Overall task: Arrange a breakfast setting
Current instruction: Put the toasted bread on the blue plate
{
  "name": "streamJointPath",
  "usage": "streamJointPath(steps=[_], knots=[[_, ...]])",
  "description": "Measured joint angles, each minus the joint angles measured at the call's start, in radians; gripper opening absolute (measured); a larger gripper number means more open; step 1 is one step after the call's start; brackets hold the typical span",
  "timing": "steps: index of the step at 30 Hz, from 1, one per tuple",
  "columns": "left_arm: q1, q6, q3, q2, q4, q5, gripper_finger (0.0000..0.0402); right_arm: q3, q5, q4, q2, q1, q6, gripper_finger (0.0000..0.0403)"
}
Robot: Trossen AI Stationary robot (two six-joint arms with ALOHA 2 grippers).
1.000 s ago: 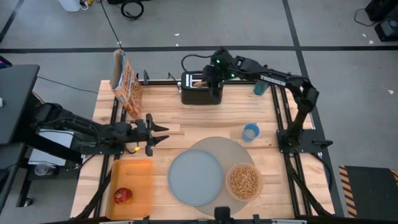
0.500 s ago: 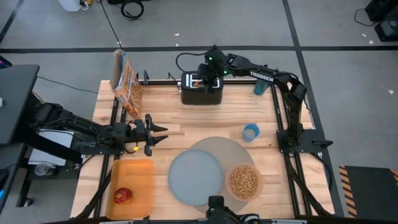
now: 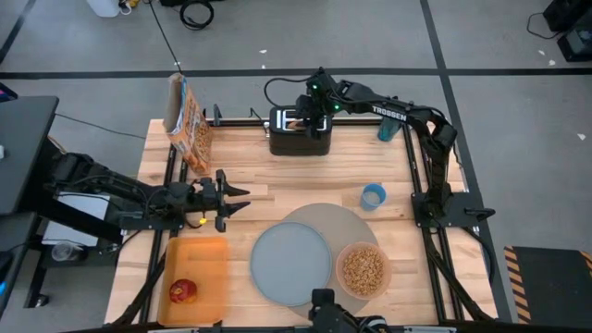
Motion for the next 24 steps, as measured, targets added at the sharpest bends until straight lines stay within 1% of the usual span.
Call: streamJointPath(steps=[5, 9, 11, 15, 24], knots=[[0.000, -0.001, 0.000, 0.000, -0.003, 0.000, 0.0155, -0.004, 0.003, 0.006, 0.000, -0.005, -0.001, 0.0122], [0.000, -0.002, 0.000, 0.000, -0.003, 0.000, 0.0155, -0.043, 0.007, 0.024, -0.001, -0.002, -0.007, 0.0122], [0.000, -0.002, 0.000, 0.000, -0.005, 0.000, 0.0155, -0.064, 0.027, 0.051, -0.001, 0.003, -0.009, 0.0122], [0.000, -0.002, 0.000, 0.000, -0.005, 0.000, 0.0155, -0.072, 0.030, 0.063, -0.001, 0.004, -0.006, 0.0118], [0.000, -0.002, 0.000, 0.000, -0.006, 0.000, 0.0155, -0.073, 0.029, 0.072, -0.001, 0.000, 0.001, 0.0080]])
